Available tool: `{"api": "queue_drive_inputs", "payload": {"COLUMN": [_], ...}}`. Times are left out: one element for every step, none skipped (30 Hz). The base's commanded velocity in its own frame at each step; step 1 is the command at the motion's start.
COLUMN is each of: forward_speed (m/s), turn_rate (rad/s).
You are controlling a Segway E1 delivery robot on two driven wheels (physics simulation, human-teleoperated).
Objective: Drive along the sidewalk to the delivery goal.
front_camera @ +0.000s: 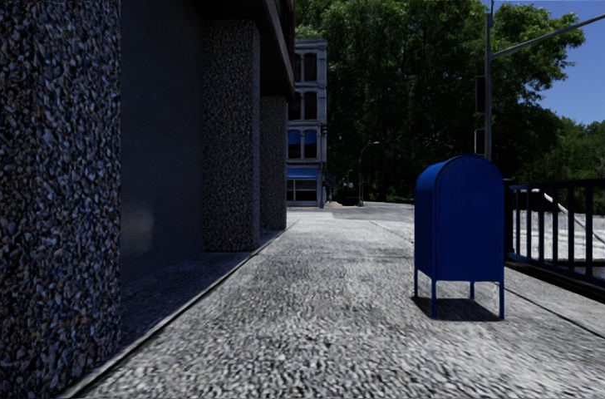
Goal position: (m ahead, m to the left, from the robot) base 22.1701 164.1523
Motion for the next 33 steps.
{"api": "queue_drive_inputs", "payload": {"forward_speed": [2.0, 2.0, 2.0, 2.0, 2.0, 2.0, 2.0, 2.0, 2.0, 2.0, 2.0, 2.0, 2.0, 2.0, 2.0, 2.0, 2.0, 2.0, 2.0, 2.0, 2.0, 2.0, 2.0, 2.0, 2.0, 2.0, 2.0, 2.0, 2.0, 2.0, 2.0, 2.0, 2.0], "turn_rate": [0.0, 0.0, 0.0, 0.0, 0.0, 0.0, 0.0, 0.0, 0.0, 0.0, 0.0, 0.0, 0.0, 0.0, 0.0, 0.0, 0.0, 0.0, 0.0, 0.0, 0.0, -0.06, -0.26, -0.32, -0.35, -0.41, -0.56, -0.61, -0.61, -0.61, -0.2, -0.04, 0.0]}}
